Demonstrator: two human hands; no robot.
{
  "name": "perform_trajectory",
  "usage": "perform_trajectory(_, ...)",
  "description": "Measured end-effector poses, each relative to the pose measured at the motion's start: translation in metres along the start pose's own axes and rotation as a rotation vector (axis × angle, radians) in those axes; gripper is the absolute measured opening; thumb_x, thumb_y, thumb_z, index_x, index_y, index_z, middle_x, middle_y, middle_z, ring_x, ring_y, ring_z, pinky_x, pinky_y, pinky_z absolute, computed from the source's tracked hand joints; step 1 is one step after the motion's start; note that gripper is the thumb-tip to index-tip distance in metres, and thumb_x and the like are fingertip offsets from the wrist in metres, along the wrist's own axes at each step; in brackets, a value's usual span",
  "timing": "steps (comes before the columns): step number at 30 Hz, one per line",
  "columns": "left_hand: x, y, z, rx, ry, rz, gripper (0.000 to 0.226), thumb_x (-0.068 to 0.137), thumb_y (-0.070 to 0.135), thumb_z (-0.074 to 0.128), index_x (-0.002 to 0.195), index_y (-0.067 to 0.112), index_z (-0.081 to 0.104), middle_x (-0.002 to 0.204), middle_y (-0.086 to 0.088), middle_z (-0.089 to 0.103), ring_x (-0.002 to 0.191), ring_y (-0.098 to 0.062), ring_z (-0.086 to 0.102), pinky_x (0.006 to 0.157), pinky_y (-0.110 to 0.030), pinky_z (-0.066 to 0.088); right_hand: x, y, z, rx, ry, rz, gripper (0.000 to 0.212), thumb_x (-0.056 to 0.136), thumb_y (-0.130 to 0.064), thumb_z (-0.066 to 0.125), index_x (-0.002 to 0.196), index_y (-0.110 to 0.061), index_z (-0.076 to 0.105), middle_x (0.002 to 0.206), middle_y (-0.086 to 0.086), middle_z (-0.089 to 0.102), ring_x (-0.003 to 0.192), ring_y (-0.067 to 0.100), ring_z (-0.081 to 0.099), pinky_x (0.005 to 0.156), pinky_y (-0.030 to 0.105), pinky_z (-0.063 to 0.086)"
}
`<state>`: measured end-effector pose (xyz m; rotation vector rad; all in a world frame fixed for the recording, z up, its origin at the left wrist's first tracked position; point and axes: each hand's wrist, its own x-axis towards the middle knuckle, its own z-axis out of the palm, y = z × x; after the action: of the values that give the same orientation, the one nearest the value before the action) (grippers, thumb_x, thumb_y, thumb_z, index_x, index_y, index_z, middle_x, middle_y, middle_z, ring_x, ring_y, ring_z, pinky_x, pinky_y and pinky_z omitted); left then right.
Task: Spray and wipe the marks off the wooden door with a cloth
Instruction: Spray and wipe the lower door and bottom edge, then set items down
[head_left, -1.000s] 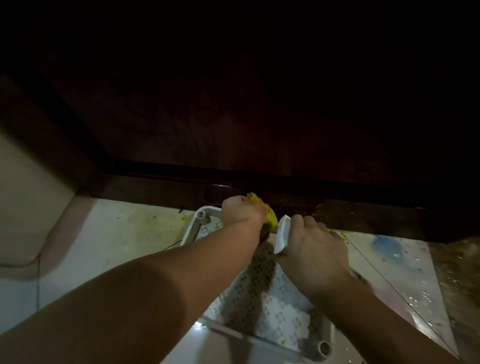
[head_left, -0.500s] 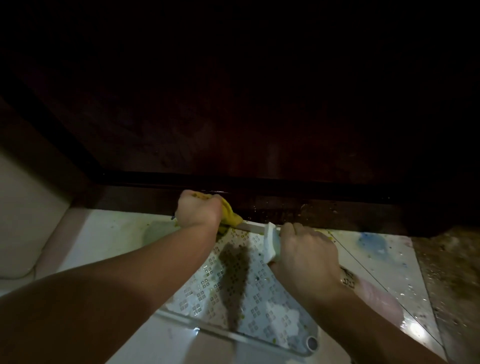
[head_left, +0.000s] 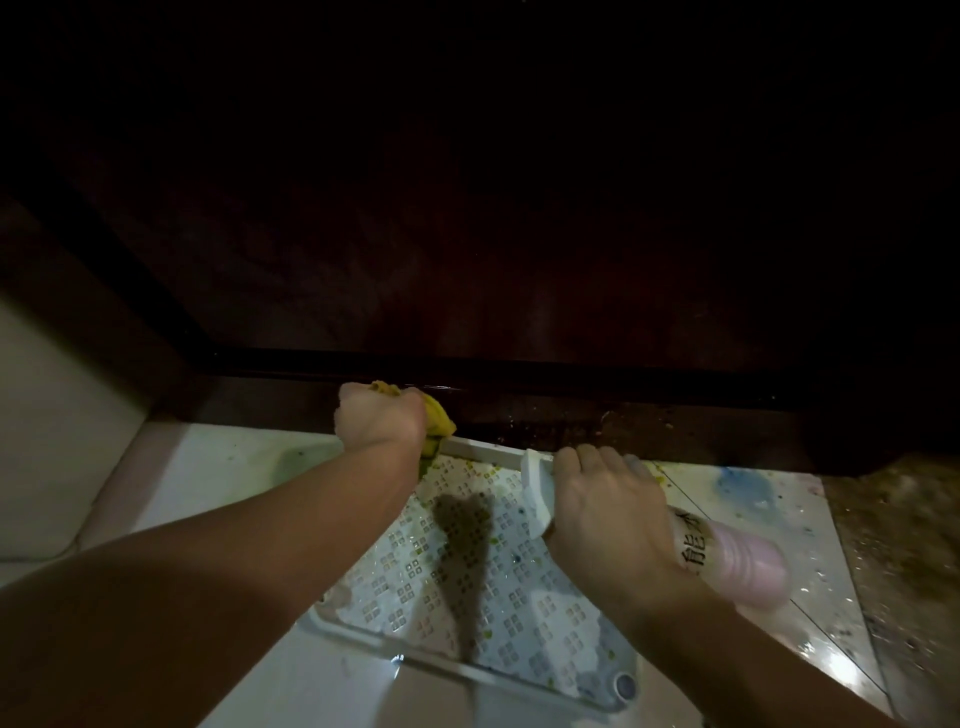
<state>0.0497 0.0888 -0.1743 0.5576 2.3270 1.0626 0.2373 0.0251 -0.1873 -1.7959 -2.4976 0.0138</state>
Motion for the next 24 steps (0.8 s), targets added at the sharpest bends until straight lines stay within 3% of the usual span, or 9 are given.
perform_trajectory(3,-0.001,0.003,0.001,-0.019,-0.013,-0.027,0.036,0.087,0.024,0.066,0.116,0.005,0.056,0.111,-0.014,0.062,0.102,-0.03,0.06,0.086,-0.038,0.051,0.001,0.002,-0.004,0.024,0.029,-0.012,0.034,0.046,-0.023,0.081,0.073,-0.015,0.061,0.065,0.002,0.061,0.058,0.02,0.057,0.058,0.033,0.049)
perform_trajectory(5,-0.003,0.005,0.005,-0.03,-0.033,-0.055,0.031,0.086,0.022,0.066,0.11,0.005,0.06,0.106,-0.014,0.065,0.099,-0.031,0.062,0.085,-0.038,0.052,0.001,0.002,-0.005,0.026,-0.013,-0.003,0.041,0.048,-0.032,0.083,0.08,-0.015,0.062,0.072,0.002,0.062,0.065,0.021,0.059,0.061,0.034,0.05)
perform_trajectory(8,-0.01,0.006,0.014,-0.047,-0.06,-0.088,0.016,0.088,0.015,0.065,0.101,0.006,0.064,0.104,-0.014,0.067,0.097,-0.032,0.064,0.085,-0.04,0.054,0.002,0.0,-0.003,0.0,-0.094,-0.025,0.046,0.073,-0.041,0.067,0.109,-0.016,0.053,0.102,0.006,0.056,0.095,0.024,0.054,0.085,0.038,0.046)
perform_trajectory(10,-0.016,0.007,0.021,-0.082,-0.058,-0.123,0.017,0.089,0.015,0.065,0.104,0.008,0.067,0.103,-0.014,0.068,0.097,-0.032,0.065,0.086,-0.042,0.054,0.001,0.002,-0.001,-0.005,-0.104,-0.043,0.047,0.079,-0.042,0.06,0.117,-0.017,0.047,0.11,0.007,0.051,0.103,0.026,0.049,0.093,0.039,0.041)
perform_trajectory(13,-0.028,0.007,0.034,-0.195,-0.08,-0.174,0.013,0.086,0.012,0.068,0.098,0.007,0.07,0.096,-0.013,0.07,0.09,-0.031,0.067,0.084,-0.042,0.056,-0.001,0.01,0.001,-0.023,-0.111,-0.022,0.045,0.082,-0.041,0.057,0.119,-0.018,0.046,0.114,0.006,0.049,0.107,0.026,0.047,0.095,0.04,0.038)
perform_trajectory(16,-0.049,0.004,0.05,-0.274,-0.168,-0.174,0.003,0.082,0.005,0.069,0.08,0.007,0.071,0.076,-0.01,0.07,0.074,-0.028,0.068,0.066,-0.035,0.058,-0.002,0.02,0.002,-0.049,-0.154,0.019,0.045,0.083,-0.04,0.055,0.122,-0.019,0.045,0.116,0.006,0.049,0.109,0.026,0.046,0.097,0.041,0.036)
perform_trajectory(17,-0.056,0.003,0.056,-0.293,-0.195,-0.175,0.01,0.08,0.003,0.07,0.071,0.008,0.069,0.071,-0.009,0.069,0.07,-0.028,0.068,0.062,-0.035,0.058,-0.003,0.024,0.002,-0.063,-0.164,0.035,0.044,0.083,-0.039,0.054,0.122,-0.019,0.045,0.117,0.006,0.049,0.109,0.026,0.046,0.097,0.041,0.036)
perform_trajectory(20,-0.074,0.001,0.074,-0.315,-0.267,-0.181,0.016,0.076,0.002,0.073,0.064,0.01,0.066,0.072,-0.012,0.071,0.073,-0.032,0.07,0.07,-0.046,0.06,-0.005,0.034,0.005,-0.073,-0.181,0.074,0.043,0.083,-0.037,0.053,0.123,-0.02,0.047,0.116,0.006,0.051,0.11,0.027,0.048,0.097,0.041,0.035)
perform_trajectory(24,-0.096,-0.002,0.098,-0.254,-0.36,-0.149,0.016,0.075,0.008,0.077,0.065,0.015,0.067,0.071,-0.006,0.07,0.072,-0.024,0.069,0.074,-0.038,0.059,-0.008,0.045,0.008,-0.072,-0.202,0.102,0.047,0.085,-0.039,0.054,0.128,-0.021,0.045,0.119,0.005,0.051,0.114,0.026,0.047,0.098,0.041,0.034)
